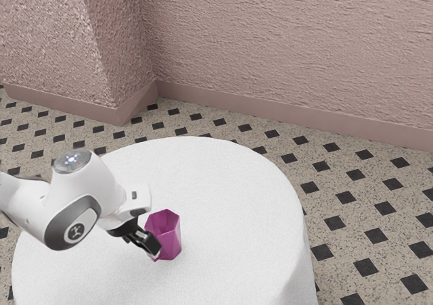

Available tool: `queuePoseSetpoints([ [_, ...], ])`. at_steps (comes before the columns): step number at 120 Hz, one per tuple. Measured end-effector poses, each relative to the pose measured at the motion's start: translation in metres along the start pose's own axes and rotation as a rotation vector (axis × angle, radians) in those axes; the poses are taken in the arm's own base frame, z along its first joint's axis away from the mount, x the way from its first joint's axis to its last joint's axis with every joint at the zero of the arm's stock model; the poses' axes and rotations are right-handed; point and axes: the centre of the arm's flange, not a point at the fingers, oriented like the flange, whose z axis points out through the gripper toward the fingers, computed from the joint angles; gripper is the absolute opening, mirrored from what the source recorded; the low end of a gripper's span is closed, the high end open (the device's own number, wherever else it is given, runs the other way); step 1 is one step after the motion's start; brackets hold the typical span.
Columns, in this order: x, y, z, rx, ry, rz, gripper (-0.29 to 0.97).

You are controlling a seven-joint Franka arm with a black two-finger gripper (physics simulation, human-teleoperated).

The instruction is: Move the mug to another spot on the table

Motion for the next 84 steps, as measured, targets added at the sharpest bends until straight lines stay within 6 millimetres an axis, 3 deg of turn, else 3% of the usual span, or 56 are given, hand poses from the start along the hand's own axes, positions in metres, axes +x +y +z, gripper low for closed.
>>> queuePoseSetpoints([
  [54, 0.003, 0.002, 0.010, 0.002, 0.002, -0.021, 0.67],
  [84, 0.004, 0.004, 0.011, 0.001, 0.003, -0.027, 0.55],
])
